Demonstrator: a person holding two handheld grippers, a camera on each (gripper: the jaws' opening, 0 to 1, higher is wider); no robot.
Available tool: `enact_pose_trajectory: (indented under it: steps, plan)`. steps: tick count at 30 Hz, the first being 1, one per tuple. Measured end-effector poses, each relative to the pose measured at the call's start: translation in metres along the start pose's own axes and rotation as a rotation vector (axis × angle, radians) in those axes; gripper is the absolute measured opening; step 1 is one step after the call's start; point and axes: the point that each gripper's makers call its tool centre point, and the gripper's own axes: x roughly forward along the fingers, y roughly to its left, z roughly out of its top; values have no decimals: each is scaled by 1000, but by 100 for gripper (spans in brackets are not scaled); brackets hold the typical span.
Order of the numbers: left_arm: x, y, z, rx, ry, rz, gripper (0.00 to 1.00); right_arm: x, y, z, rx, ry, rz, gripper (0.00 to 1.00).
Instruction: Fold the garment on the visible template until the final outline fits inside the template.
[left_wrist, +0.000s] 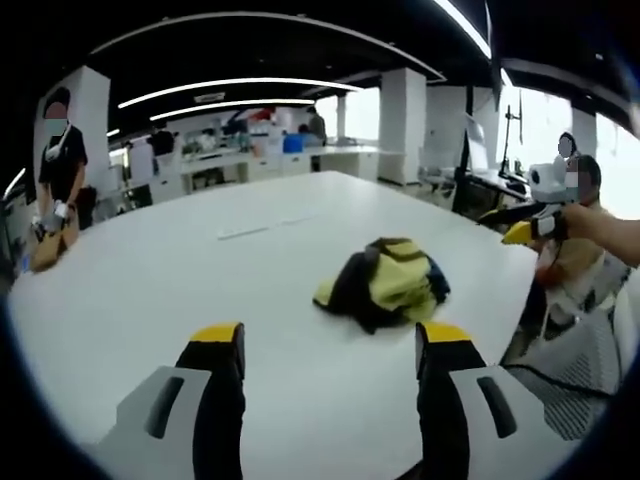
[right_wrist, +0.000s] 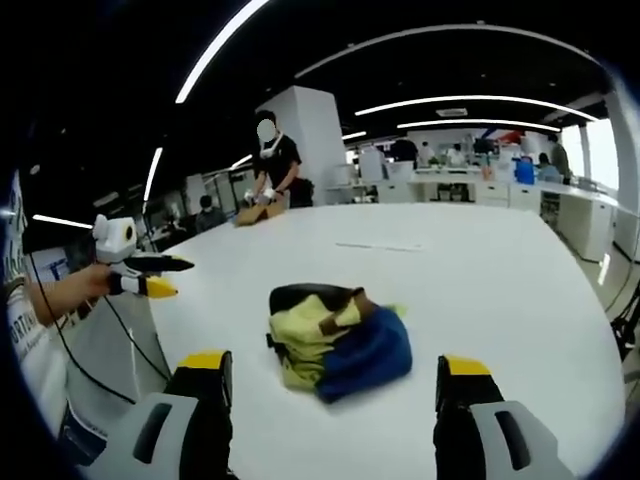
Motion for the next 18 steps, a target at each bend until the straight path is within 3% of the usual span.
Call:
enact_pose_trajectory:
  steps: [18]
  plan:
    - [45,-24,5,42,4,-119,47,44,10,-8,5,41,49,69]
